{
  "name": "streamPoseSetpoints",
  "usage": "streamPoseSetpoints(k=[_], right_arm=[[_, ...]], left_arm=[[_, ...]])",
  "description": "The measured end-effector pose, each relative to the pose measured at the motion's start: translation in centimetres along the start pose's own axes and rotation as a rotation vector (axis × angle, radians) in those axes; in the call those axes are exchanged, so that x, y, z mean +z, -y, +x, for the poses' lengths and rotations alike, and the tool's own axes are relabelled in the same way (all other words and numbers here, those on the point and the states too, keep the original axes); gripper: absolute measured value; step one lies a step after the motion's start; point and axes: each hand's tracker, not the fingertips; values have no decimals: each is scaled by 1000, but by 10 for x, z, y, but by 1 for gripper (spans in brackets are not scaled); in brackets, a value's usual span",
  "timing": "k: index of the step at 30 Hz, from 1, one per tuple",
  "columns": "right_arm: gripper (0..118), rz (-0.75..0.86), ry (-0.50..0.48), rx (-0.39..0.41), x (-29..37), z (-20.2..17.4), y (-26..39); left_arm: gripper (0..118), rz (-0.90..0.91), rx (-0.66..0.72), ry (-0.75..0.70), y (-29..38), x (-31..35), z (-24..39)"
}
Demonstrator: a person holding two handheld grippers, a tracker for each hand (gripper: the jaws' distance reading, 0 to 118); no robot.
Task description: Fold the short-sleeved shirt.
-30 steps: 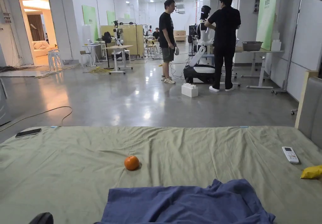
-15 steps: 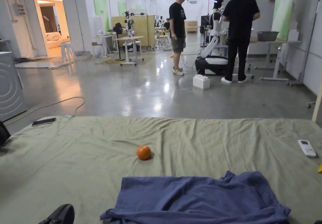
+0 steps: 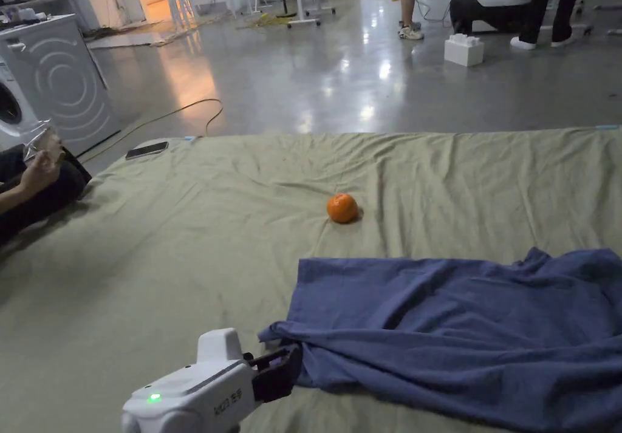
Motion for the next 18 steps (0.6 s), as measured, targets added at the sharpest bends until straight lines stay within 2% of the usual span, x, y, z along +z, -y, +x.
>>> streamPoseSetpoints(k=[4, 6, 8, 11, 12, 13, 16, 17, 18], right_arm=[[0, -74, 60, -31, -18, 17, 11], [0, -107, 81, -54, -26, 24, 17], [0, -129, 98, -71, -31, 30, 23], [0, -157, 116, -75, -36, 33, 29], [0, -162, 117, -80, -36, 35, 32], [0, -169, 114, -92, -37, 36, 33], [1, -183, 86, -150, -51, 45, 35], [4, -174, 73, -175, -61, 48, 36], [25, -160, 60, -198, -74, 53, 36]], left_arm=[[70, -119, -9, -83, 1, -56, 2], [59, -182, -19, -85, 2, -84, 3], [58, -197, -92, -86, 6, -97, 12], [37, -214, -210, -145, 4, -100, 28], [18, -233, -219, -146, 0, -101, 32], [14, -227, -235, -141, -3, -96, 39], [13, -258, -243, -148, -1, -104, 47], [13, -264, -235, -152, 1, -104, 49], [13, -267, -234, -162, 2, -105, 51]])
